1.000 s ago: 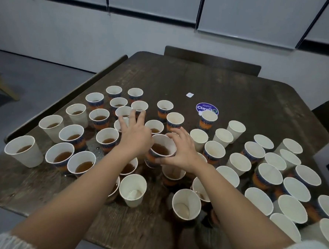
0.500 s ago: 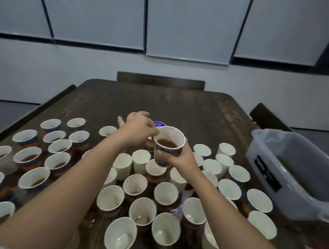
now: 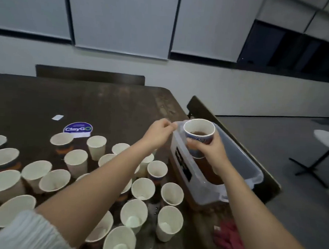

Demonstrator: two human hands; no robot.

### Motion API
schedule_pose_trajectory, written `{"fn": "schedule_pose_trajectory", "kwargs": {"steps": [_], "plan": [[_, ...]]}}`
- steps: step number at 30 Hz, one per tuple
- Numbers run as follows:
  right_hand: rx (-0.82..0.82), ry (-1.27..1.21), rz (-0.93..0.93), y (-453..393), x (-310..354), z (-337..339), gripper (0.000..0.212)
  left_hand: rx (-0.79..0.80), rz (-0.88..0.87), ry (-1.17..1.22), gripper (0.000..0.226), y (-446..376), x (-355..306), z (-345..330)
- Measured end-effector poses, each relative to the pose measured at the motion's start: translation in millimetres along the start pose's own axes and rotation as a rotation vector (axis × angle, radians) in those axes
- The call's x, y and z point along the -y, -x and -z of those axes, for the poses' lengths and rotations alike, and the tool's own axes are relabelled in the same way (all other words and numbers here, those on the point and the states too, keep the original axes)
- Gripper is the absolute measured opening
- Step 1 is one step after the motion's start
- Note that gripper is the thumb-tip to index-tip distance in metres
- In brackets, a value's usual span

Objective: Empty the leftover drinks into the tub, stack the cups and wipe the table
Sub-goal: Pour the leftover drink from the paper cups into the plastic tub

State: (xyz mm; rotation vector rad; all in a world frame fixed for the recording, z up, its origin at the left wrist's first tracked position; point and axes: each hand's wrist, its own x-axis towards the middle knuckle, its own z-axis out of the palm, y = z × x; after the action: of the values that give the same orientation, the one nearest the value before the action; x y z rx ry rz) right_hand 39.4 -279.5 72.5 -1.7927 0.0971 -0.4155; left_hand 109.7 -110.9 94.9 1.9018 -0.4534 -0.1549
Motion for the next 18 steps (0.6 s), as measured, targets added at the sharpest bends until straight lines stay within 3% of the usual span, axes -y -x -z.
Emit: {"fn": "schedule_pose_trajectory", "kwargs": {"steps": [3,6,9,18], "plan": [[-0.04,0.121,-0.029,-8.2,-24.1,43.6,0.055,0.042,-0.005,-0.102,0.028,-19.1,17.5,-51.0],[-0.054,0.205,-0.066,-12.4,-47.3,71.7,0.05,0.201,0.011,-0.47,0.063,-26.0,36.8,-91.7],[-0.047,0.292,-0.094,-15.3,-69.3,87.9,0.055,0.307,0.011,-0.714,0.072,-26.4,54.1,-111.5],[-0.014,0.476,-0.079,-24.3,-89.9,100.0,0.067,0.115,-0.026,-0.557,0.054,-19.8,75.1,-127.3]]}}
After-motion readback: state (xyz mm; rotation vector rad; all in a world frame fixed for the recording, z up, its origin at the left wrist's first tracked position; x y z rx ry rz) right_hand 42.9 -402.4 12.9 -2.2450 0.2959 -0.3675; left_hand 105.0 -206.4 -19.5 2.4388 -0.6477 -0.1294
